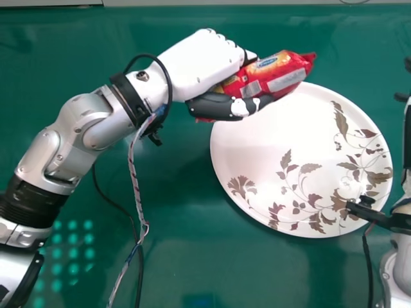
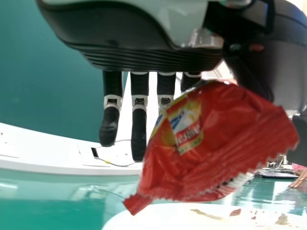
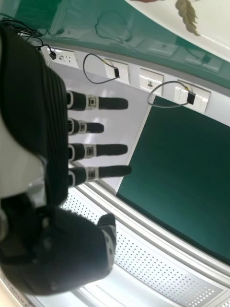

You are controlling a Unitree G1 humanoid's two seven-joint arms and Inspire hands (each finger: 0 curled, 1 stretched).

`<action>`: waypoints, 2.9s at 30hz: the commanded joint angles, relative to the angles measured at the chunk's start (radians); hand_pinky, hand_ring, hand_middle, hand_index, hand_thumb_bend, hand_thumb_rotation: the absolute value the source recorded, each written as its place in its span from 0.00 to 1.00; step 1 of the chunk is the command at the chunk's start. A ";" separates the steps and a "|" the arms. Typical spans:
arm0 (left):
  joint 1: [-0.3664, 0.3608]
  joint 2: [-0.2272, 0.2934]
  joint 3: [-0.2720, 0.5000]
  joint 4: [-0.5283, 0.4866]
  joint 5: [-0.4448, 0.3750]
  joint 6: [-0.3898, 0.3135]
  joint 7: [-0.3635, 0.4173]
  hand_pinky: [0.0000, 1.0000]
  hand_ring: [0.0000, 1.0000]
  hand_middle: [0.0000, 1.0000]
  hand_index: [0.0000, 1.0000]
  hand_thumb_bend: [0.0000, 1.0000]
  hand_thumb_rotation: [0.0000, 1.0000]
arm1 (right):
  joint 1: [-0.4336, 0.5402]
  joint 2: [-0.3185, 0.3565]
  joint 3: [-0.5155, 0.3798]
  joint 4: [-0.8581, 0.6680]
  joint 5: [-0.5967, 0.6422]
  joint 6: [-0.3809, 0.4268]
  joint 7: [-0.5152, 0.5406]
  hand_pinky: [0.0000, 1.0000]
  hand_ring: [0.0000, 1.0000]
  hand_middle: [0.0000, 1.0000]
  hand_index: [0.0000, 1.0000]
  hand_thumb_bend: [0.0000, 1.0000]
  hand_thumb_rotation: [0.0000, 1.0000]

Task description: Pick up biscuit and place it in the plate

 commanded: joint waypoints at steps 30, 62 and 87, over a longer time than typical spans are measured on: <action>-0.303 -0.322 -0.245 0.748 0.219 0.009 0.159 0.22 0.40 0.48 0.51 0.49 0.00 | -0.007 0.004 0.006 -0.040 -0.007 0.045 0.000 0.75 0.85 0.86 0.80 0.50 0.48; -0.273 -0.263 -0.218 0.672 0.141 -0.255 0.324 0.28 0.42 0.45 0.51 0.49 0.00 | -0.041 -0.001 0.018 -0.027 -0.018 0.065 -0.004 0.78 0.86 0.87 0.81 0.47 0.47; -0.235 -0.216 -0.168 0.573 0.110 -0.264 0.356 0.68 0.85 0.91 0.97 0.97 0.97 | -0.058 -0.008 0.017 -0.016 -0.006 0.057 0.002 0.77 0.85 0.87 0.82 0.45 0.44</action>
